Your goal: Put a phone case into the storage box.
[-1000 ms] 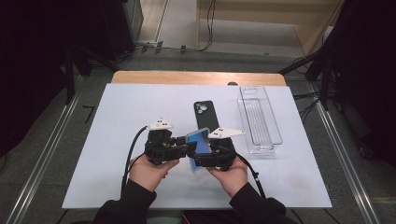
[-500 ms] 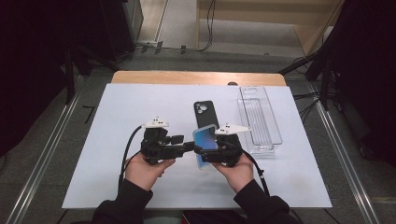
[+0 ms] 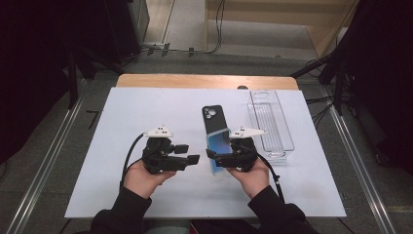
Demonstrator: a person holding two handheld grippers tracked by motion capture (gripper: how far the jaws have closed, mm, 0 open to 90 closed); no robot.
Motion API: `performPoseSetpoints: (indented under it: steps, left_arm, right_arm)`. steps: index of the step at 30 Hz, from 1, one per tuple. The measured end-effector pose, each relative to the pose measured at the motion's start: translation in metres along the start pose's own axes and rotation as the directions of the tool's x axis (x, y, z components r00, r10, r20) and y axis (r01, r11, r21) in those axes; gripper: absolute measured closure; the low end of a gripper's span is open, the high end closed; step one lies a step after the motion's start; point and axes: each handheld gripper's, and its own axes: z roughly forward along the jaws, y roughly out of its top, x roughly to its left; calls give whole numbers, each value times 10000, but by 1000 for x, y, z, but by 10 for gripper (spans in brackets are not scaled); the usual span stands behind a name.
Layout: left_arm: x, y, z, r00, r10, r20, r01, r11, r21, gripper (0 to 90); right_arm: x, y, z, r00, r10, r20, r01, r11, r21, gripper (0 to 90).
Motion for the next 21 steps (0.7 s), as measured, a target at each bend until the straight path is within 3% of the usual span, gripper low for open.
performPoseSetpoints:
  steps: [3, 5, 6, 9, 15, 17, 18, 21]
  left_arm:
    - [4, -4, 0, 9993, 199, 313, -210, 9992, 326, 351]
    - [7, -8, 1, 9983, 473, 327, -484, 9982, 355, 351]
    - [10, -11, 1, 9976, 682, 102, -685, 9972, 311, 333]
    - [11, -13, 2, 9962, 872, -76, -869, 9956, 341, 298]
    - [15, -20, 4, 9918, 1265, 168, -1273, 9898, 635, 297]
    - [17, -25, 5, 9878, 1533, 273, -1550, 9848, 782, 298]
    - [18, -28, 6, 9815, 1886, 343, -1909, 9775, 892, 299]
    - [21, -32, 7, 9794, 1967, 460, -2005, 9744, 1018, 298]
  right_arm:
    - [0, 0, 0, 10000, -29, -76, 29, 10000, 33, 183]
    - [-1, 0, -1, 9999, -63, -160, 64, 10000, 44, 183]
    - [-2, 0, -3, 9995, -33, -327, 35, 10000, 38, 183]
    - [-4, 0, -4, 9990, -55, -451, 56, 10000, 6, 183]
    - [-6, 3, -9, 9960, -249, -862, 254, 9997, 47, 183]
    - [-6, 3, -9, 9955, -276, -907, 283, 9996, 60, 183]
    - [-7, 3, -10, 9947, -304, -986, 312, 9995, 69, 183]
    - [-7, 4, -11, 9935, -341, -1082, 354, 9993, 97, 183]
